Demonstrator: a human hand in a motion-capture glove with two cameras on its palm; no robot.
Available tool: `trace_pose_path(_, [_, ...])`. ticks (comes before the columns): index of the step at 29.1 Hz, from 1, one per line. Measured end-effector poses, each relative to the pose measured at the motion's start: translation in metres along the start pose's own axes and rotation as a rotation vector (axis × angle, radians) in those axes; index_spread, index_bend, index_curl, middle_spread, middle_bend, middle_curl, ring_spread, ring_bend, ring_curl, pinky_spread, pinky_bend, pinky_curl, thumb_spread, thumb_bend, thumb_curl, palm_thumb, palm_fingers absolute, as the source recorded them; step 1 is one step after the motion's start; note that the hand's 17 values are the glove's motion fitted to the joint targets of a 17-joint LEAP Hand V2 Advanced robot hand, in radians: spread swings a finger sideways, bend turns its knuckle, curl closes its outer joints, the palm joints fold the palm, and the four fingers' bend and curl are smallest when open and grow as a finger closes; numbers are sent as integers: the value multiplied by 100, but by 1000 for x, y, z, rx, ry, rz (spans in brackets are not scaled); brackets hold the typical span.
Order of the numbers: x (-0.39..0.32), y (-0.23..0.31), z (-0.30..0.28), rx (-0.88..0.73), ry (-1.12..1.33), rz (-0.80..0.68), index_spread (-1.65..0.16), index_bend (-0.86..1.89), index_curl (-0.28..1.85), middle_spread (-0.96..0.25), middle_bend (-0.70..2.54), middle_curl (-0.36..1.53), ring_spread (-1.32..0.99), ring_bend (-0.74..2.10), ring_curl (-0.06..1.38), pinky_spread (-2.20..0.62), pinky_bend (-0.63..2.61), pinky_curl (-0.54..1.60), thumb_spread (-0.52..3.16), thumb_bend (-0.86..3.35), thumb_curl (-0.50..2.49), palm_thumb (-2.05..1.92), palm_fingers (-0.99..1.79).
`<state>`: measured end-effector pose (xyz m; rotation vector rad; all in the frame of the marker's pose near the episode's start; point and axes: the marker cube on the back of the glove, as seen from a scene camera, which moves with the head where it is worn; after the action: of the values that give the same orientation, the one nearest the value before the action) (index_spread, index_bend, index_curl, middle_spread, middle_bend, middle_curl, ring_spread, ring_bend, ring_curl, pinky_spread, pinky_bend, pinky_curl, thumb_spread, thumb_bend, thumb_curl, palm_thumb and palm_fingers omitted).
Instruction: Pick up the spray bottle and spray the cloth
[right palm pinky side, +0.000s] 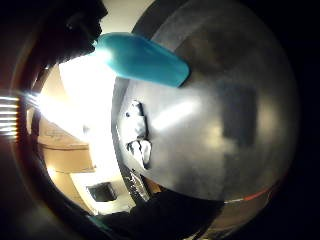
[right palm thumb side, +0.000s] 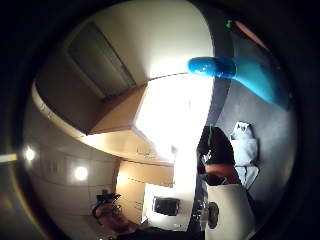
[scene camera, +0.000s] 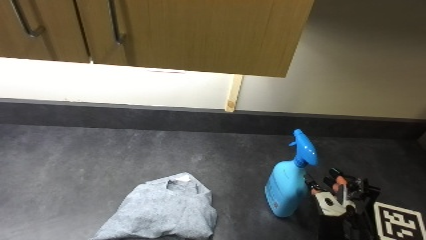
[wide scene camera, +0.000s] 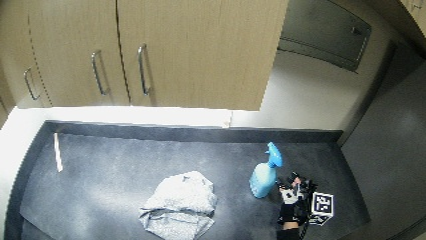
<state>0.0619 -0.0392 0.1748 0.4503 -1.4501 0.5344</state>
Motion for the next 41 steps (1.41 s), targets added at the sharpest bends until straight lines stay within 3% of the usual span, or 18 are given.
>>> trace_pose_path(16, [17,-29,15,28,69,92,-29,14,26,8,20,36,10,46,37,13,65,35,102,-2,56,89,45])
trace_pose_path(30, [17,-34,19,33,40,73,-29,15,27,7,20,37,10,45,38,15,55,33,101,-2,57,90,48])
trace_pose_path(41, [14,-40,19,69,9,2,-21,45,40,0,38,44,5,27,33,15,22,24,94,2,62,105,89])
